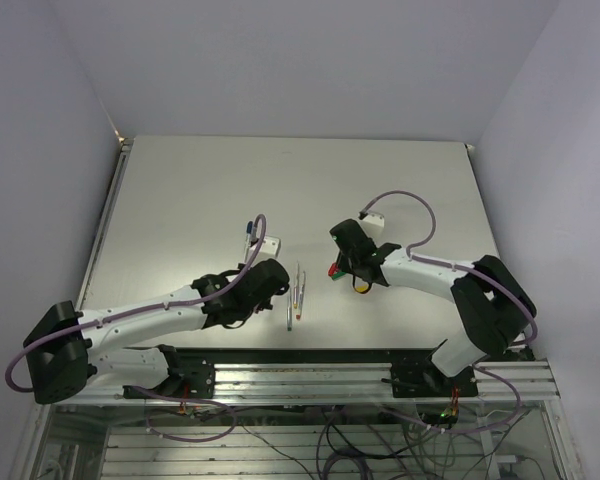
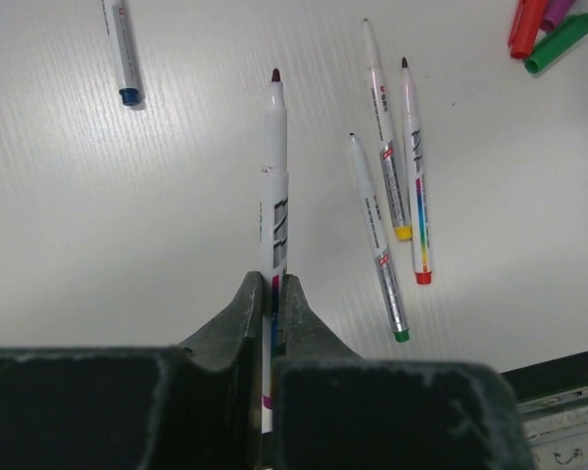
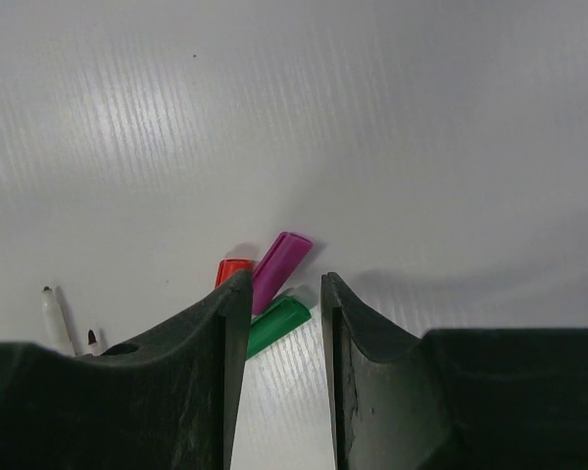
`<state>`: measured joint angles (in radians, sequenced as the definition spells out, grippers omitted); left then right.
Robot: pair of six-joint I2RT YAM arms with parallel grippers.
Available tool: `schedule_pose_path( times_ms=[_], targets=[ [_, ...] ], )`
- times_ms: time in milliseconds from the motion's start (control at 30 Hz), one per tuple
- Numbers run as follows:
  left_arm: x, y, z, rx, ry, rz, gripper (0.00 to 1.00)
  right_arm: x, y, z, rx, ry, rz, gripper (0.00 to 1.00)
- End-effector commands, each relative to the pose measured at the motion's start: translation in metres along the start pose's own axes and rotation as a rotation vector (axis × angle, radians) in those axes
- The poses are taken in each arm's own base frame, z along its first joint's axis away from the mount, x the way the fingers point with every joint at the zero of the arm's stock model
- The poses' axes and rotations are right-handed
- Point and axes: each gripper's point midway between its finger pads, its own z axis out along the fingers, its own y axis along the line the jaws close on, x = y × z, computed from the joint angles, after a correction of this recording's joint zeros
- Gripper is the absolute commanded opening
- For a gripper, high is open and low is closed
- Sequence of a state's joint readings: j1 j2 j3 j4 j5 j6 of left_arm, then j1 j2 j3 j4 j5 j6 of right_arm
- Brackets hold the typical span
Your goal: Insert the pens into the pen caps
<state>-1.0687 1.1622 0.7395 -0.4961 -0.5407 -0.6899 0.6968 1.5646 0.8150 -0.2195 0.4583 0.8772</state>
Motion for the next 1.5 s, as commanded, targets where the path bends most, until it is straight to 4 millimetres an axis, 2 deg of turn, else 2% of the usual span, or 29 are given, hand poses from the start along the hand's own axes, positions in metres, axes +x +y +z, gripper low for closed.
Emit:
schedule_pose_path(
  times_ms=[0, 467, 667, 1167, 1233, 1333, 1467],
  targets=[
    [-0.014, -0.016, -0.002, 0.054, -0.025, -0.006, 0.07, -0.009, 0.008, 0.006, -0.015, -0.021, 0.012, 0.35],
    [-0.009, -0.015, 0.001, 0.045, -0.013, 0.005, 0.07, -0.004, 0.011, 0.024, -0.004, 0.014, 0.011, 0.33],
    [-0.012, -0.016, 0.0, 0.045, -0.018, -0.002, 0.07, 0.003, 0.008, 0.023, -0.004, 0.033, 0.023, 0.31],
    [-0.014, -0.016, 0.0, 0.038, -0.019, 0.0, 0.07, 0.039, -0.008, 0.026, 0.013, 0.128, 0.035, 0.26],
    [-0.013, -0.016, 0.0, 0.039, -0.019, -0.001, 0.07, 0.042, -0.009, 0.028, 0.021, 0.135, 0.031, 0.23],
    [-0.013, -0.015, -0.001, 0.041, -0.021, -0.009, 0.07, 0.044, -0.011, 0.029, 0.033, 0.143, 0.02, 0.13],
    [-0.014, -0.016, -0.002, 0.049, -0.029, -0.016, 0.07, 0.042, -0.012, 0.028, 0.042, 0.142, 0.01, 0.1]
  ],
)
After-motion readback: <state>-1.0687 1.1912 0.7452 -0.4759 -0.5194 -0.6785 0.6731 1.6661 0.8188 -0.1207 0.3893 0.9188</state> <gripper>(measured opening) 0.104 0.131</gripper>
